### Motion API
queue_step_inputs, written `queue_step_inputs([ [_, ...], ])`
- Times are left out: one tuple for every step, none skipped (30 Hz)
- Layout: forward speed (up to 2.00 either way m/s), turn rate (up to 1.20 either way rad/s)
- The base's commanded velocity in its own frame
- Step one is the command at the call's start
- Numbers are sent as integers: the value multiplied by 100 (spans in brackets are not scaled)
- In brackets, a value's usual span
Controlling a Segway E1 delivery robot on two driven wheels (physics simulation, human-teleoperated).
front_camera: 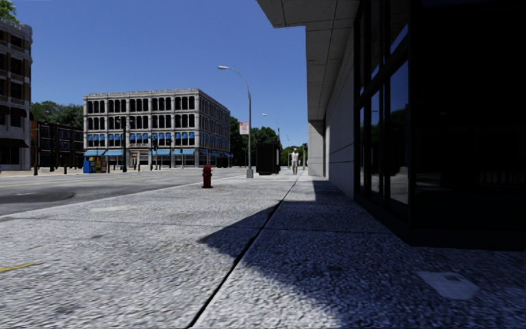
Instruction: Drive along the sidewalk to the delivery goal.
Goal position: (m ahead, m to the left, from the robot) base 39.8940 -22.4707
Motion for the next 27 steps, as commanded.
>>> queue_step_inputs([
  [200,0],
  [200,0],
  [200,0],
  [200,0],
  [200,0],
  [200,0],
  [200,0],
  [200,0],
  [200,0],
  [200,0],
  [200,0],
  [200,0],
  [200,0],
  [200,0],
  [200,0],
  [200,0],
  [200,0],
  [200,0],
  [200,0],
  [200,0],
  [200,0],
  [200,0],
  [200,0],
  [200,0],
  [200,0],
  [200,0],
  [200,0],
])
